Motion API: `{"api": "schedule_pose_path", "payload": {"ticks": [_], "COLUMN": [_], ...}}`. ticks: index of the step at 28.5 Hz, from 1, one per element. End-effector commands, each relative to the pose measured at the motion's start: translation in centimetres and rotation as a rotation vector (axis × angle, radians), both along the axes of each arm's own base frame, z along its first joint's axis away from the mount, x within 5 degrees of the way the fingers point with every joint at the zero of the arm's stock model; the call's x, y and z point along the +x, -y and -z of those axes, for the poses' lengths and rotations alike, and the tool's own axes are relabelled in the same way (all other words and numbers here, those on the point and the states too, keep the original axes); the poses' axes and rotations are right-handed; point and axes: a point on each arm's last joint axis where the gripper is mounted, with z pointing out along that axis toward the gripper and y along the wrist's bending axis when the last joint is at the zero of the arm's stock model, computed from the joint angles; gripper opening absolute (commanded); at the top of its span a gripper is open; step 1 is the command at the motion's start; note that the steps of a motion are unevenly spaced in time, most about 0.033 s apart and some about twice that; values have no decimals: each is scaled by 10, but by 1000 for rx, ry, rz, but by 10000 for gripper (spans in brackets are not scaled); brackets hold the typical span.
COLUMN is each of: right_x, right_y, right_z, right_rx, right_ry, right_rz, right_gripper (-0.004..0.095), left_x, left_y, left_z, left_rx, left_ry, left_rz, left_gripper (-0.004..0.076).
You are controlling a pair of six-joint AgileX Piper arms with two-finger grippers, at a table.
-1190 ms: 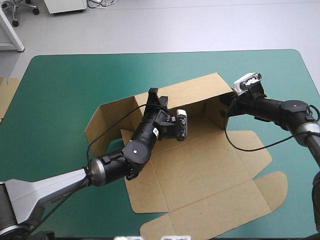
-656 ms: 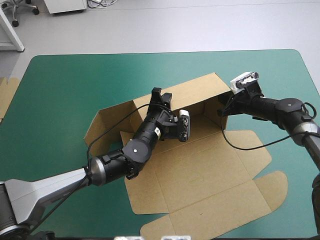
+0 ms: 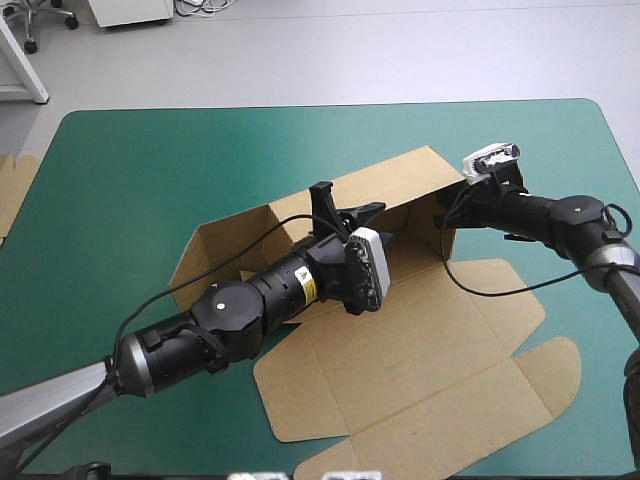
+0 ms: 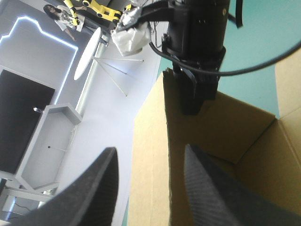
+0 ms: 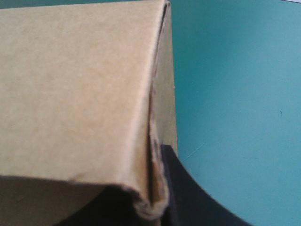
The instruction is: Fold the box
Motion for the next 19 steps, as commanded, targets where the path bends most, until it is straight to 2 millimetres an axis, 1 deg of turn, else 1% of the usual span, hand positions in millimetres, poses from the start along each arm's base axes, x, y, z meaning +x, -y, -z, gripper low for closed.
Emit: {"api": "schedule_pose_path", "payload": {"ticks": [1, 3, 6, 9, 10, 11, 13, 15, 18, 19], "right_x": [-8, -9, -9, -9, -9, -9, -8, -8, -6, -4], "right_y": [-8, -8, -7, -6, -6, -6, -7, -6, -4, -2], "right_z": [-11, -10, -8, -8, -9, -9, -11, -14, -20, -25], "right_rx": [56, 54, 51, 61, 68, 71, 78, 68, 39, 19], "right_ry": [-32, -50, -77, -89, -93, -96, -103, -115, -138, -150], "right_rz": [-43, -35, -19, -9, -3, 1, 5, 12, 23, 34], "right_gripper": [-8, -8, -8, -8, -7, -8, -7, -8, -7, -8], "left_x": [-5, -3, 10, 29, 39, 45, 59, 69, 80, 85], "left_y": [-16, -26, -49, -82, -99, -111, -139, -164, -198, -217], "left_z": [-34, -42, -60, -79, -85, -89, -91, -91, -89, -86], "left_rx": [-156, -223, -362, -523, -585, -622, -676, -731, -830, -875], "left_ry": [-36, -71, -119, -157, -164, -163, -148, -153, -177, -183], "left_rz": [-34, -63, -143, -261, -331, -375, -486, -587, -731, -819], "left_gripper": [326, 326, 322, 309, 307, 307, 306, 306, 298, 284]}}
